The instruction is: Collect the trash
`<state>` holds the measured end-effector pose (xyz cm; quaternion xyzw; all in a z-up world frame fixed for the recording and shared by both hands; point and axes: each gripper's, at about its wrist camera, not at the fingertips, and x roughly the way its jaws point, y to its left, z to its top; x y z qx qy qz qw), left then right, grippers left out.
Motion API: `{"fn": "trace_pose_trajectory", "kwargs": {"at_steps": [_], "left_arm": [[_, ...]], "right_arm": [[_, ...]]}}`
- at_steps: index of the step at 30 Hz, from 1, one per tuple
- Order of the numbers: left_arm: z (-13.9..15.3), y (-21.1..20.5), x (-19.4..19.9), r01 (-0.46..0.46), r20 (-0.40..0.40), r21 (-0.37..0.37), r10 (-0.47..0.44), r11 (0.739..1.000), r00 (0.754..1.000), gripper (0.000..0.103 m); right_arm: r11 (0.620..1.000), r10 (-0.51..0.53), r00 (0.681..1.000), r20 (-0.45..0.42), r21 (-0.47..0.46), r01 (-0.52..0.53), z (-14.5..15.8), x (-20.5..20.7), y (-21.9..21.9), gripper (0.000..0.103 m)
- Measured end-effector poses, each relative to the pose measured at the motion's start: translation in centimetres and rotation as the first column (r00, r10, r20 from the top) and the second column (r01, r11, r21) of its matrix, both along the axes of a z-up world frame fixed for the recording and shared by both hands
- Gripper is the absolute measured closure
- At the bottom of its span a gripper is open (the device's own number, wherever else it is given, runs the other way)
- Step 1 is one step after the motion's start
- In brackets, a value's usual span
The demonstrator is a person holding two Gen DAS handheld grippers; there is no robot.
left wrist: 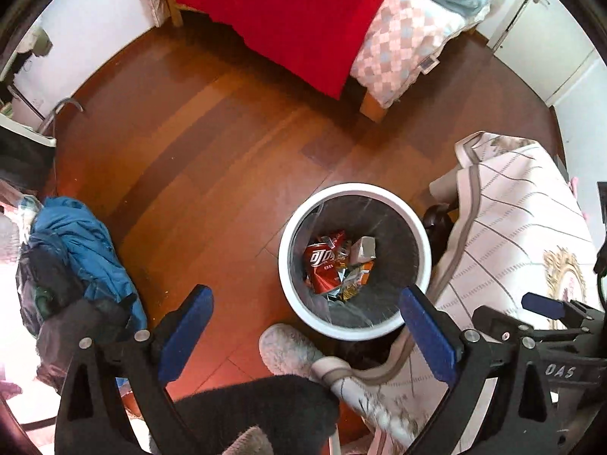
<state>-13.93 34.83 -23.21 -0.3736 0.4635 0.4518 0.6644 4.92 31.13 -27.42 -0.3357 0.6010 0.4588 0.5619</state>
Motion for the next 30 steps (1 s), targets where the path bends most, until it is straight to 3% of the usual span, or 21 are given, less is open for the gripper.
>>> {"fn": "trace_pose_trajectory", "kwargs": {"at_steps": [17,25,30], "left_arm": [[14.9,-7.5,-1.8,0.068,0.125,0.163,-0.089,0.984,0.988,0.003],[19.3,-10.1,-2.9,0.086,0.188,0.197,-0.124,0.977,0.974,0.003],[20.9,-11.6,-3.6,0.083,0.203,0.214,-0.128,0.973,0.971,0.003]], "right_arm": [[0.953,0.073,0.993,-0.089,0.3,-0.043,18.2,-1.0,-9.7,0.0],[0.922,0.11,0.987,-0.117,0.383,-0.057,24.3,-1.8,-12.5,0.0],[0.912,0.137,0.984,-0.115,0.403,-0.08,26.2,-2.4,-13.6,0.0]]}}
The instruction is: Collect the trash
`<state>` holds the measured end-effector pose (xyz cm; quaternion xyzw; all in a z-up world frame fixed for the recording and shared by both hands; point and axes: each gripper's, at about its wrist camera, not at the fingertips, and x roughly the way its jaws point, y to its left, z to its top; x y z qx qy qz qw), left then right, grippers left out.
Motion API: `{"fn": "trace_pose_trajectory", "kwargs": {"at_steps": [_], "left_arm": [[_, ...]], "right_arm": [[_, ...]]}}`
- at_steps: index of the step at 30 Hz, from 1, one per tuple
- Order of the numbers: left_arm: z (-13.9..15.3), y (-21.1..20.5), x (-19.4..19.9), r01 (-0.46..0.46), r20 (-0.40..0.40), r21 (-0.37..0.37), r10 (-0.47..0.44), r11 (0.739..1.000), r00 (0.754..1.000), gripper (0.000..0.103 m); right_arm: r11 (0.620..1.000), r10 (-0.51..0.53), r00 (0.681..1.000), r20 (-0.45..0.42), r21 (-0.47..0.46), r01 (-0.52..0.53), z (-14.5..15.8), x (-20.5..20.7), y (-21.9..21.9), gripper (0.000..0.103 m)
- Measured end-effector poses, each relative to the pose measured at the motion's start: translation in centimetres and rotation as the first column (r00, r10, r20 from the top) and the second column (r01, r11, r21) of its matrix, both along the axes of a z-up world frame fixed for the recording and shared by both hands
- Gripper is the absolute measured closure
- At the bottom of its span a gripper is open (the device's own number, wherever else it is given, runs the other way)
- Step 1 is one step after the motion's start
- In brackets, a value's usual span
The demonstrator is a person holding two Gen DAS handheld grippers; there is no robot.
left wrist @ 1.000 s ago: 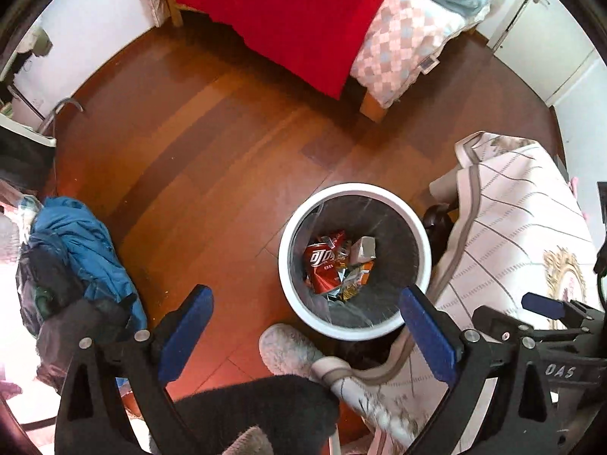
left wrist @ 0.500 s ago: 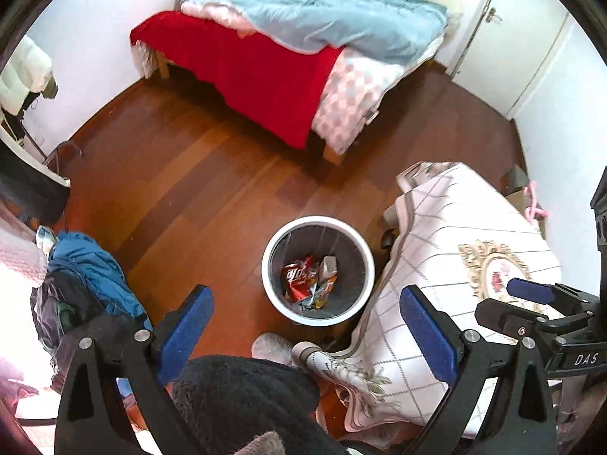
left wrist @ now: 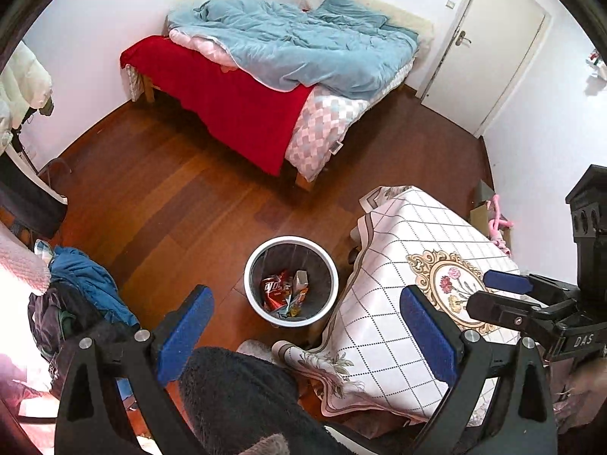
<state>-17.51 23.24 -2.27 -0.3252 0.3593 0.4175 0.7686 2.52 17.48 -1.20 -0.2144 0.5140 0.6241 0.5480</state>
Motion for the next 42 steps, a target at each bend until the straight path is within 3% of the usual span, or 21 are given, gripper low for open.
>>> {"fn": "trace_pose_trajectory", "kwargs": {"at_steps": [42], "left_arm": [[1.4,-1.5,-0.9,0.001,0.043,0.008,-0.001,1.0,0.999,0.0]], "right_arm": [[0.999,0.051,0.999,0.005,-0.012,-0.05,1.9,-0.9,-0.4,0.0]]}}
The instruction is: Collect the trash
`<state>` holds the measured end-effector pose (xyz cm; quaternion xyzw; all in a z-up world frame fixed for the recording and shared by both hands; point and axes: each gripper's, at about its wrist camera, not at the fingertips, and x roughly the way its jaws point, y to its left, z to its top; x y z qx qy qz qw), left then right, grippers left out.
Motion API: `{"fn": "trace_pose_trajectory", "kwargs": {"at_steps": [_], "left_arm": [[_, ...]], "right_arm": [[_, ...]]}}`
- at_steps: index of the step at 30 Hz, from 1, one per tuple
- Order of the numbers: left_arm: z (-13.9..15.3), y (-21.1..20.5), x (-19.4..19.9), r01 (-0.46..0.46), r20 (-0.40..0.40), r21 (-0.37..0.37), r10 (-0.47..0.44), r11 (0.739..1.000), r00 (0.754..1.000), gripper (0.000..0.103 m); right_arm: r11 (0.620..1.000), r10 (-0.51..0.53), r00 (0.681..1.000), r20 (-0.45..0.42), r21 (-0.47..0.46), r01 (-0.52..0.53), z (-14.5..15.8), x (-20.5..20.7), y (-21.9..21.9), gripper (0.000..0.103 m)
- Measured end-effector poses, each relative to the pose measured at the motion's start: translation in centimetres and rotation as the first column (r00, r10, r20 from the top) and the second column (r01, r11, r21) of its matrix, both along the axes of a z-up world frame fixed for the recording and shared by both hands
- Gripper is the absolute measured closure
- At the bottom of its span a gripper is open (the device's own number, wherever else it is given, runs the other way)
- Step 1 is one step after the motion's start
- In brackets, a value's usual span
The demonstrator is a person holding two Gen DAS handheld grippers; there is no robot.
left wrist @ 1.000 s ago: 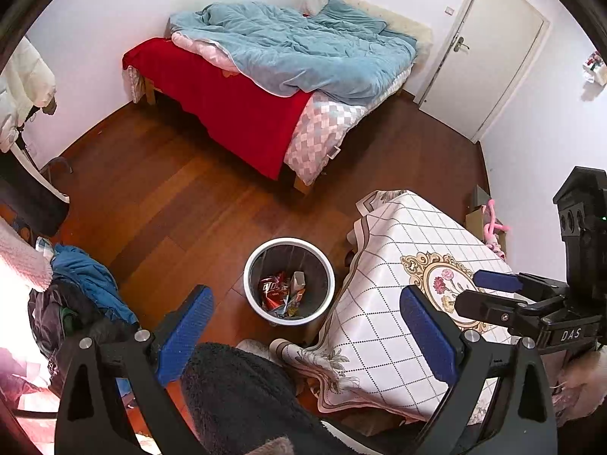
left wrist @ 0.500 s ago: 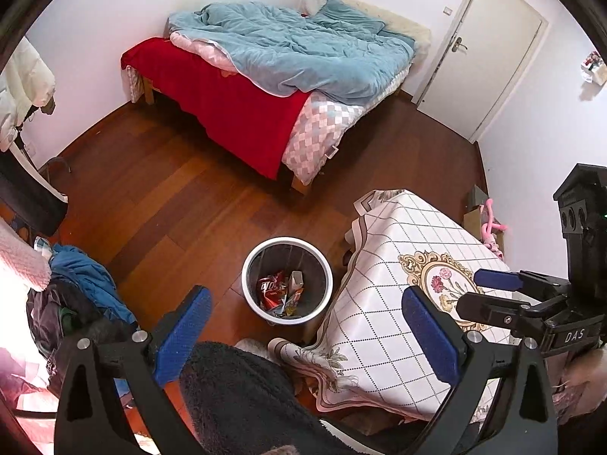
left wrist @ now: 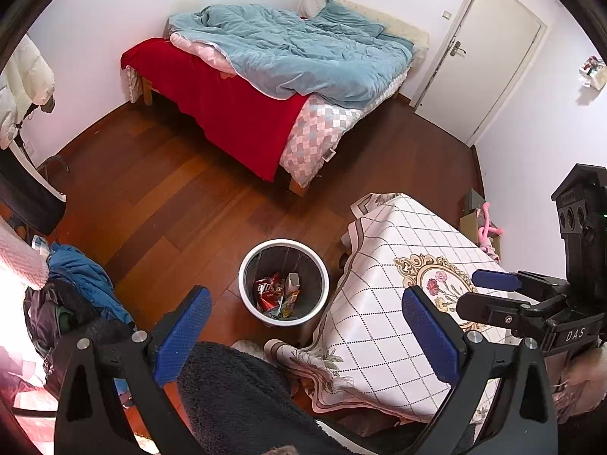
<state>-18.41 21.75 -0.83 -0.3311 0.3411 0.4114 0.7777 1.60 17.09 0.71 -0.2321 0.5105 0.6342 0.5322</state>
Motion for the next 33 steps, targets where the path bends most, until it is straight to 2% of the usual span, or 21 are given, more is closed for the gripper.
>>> {"fn": "trace_pose_trajectory", "kwargs": {"at_steps": [33], "left_arm": [[1.0,-0.6,-0.5,-0.001,0.006,0.017,0.001,1.0,1.0,0.0]], "right_arm": [[1.0,0.01,1.0,0.006,0.012,-0.01,1.0,-0.6,0.4,0.0]]}}
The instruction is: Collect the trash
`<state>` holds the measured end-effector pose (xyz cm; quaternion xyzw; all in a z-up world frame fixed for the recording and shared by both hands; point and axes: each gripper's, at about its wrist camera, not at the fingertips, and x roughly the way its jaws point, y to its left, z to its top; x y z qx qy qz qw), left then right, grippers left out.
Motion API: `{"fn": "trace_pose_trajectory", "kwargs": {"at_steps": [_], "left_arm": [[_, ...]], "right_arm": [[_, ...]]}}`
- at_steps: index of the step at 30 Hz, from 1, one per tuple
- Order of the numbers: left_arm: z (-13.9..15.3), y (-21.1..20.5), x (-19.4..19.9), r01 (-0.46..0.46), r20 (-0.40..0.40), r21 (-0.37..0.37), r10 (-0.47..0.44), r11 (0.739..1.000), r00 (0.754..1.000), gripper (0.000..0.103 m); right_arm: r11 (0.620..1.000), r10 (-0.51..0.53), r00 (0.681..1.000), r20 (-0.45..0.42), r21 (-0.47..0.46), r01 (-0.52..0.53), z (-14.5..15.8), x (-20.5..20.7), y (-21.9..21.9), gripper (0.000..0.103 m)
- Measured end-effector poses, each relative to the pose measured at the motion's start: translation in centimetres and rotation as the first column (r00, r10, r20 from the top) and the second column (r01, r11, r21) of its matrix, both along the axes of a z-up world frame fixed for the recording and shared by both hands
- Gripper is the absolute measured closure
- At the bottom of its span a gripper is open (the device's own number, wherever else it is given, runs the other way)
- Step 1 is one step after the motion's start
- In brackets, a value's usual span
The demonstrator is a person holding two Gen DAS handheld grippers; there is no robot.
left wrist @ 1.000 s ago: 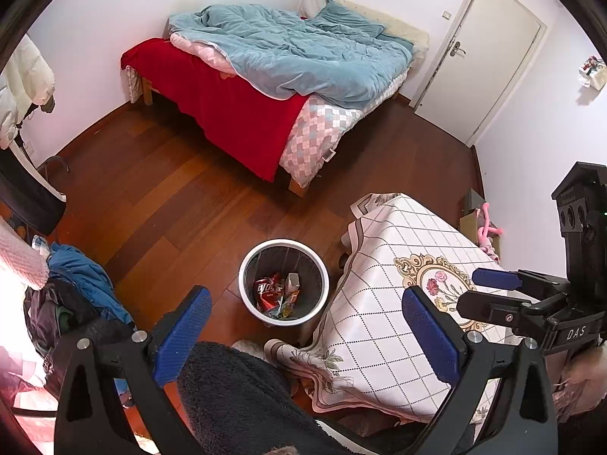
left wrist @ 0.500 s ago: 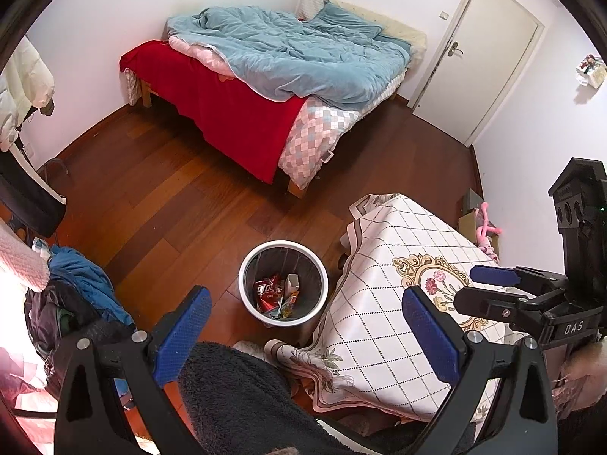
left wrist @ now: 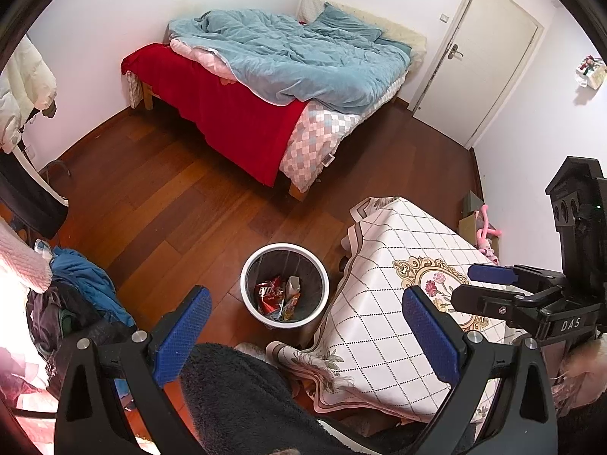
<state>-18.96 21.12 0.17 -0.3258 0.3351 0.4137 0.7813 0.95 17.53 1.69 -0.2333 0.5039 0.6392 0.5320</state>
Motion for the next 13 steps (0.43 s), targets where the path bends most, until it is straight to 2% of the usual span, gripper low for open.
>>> {"fn": "trace_pose_trajectory", "kwargs": {"at_steps": [13], "left_arm": [[-0.01,0.17,-0.06,-0.008,0.003,-0.006,0.008,1.0,1.0,0.0]], "right_arm": [[1.0,0.007,1.0,-0.005,0.0,-0.007,-0.1,-0.08,0.03,0.0]]}}
